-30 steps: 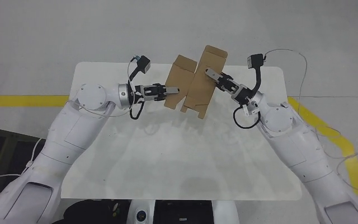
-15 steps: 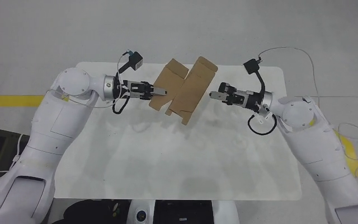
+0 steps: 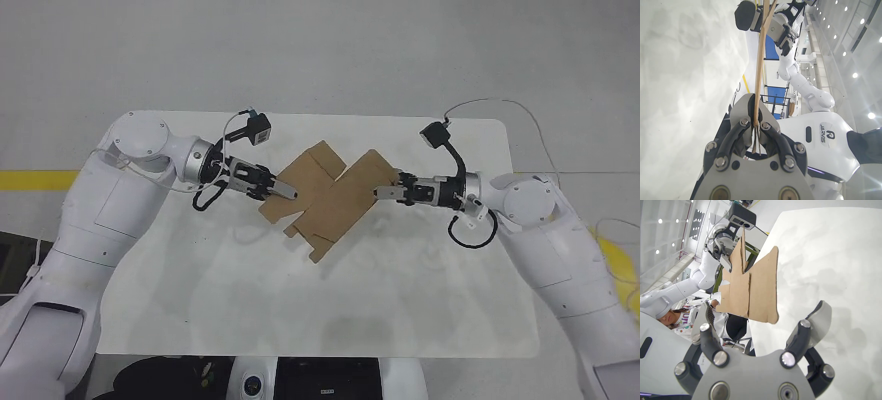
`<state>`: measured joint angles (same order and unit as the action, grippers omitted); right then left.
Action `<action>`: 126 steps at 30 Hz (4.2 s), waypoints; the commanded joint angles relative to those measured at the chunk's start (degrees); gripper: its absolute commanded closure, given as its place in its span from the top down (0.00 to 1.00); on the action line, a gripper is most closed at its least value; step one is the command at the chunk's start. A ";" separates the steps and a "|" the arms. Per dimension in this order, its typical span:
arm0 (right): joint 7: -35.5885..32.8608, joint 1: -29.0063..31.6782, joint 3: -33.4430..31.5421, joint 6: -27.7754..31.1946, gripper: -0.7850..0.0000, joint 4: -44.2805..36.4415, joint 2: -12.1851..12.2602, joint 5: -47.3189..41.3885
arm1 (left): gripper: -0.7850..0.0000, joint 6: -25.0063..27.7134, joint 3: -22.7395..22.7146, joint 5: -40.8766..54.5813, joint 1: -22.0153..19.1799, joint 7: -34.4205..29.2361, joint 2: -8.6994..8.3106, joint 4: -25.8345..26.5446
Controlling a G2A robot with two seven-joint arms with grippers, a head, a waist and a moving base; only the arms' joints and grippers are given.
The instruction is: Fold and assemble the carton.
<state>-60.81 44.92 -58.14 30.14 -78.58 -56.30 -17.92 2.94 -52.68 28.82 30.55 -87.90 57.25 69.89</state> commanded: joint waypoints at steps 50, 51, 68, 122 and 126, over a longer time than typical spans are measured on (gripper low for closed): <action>-7.03 -3.76 3.92 6.30 0.00 9.56 -2.41 -13.20 | 1.00 2.62 4.24 3.24 -2.35 -0.10 -0.10 -3.05; -6.93 -3.73 3.84 6.39 0.00 9.73 -2.41 -13.38 | 1.00 2.68 4.06 3.44 -2.29 -0.10 -0.11 -3.09; 6.53 0.43 -0.47 2.37 0.00 5.39 -2.03 -6.39 | 1.00 0.76 -0.71 9.20 3.11 14.24 -0.13 -1.29; 12.32 2.57 -2.71 -1.30 0.00 1.80 -3.67 0.80 | 0.81 -3.10 -5.95 10.18 6.11 22.18 0.95 -1.62; 12.28 2.82 -3.04 -1.15 0.00 1.89 -3.72 0.95 | 0.66 -3.82 -5.46 8.08 6.01 23.42 1.11 -2.03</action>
<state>-48.52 47.68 -61.12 28.98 -76.66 -60.00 -17.00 -0.83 -58.31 37.94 36.61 -64.98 58.34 67.94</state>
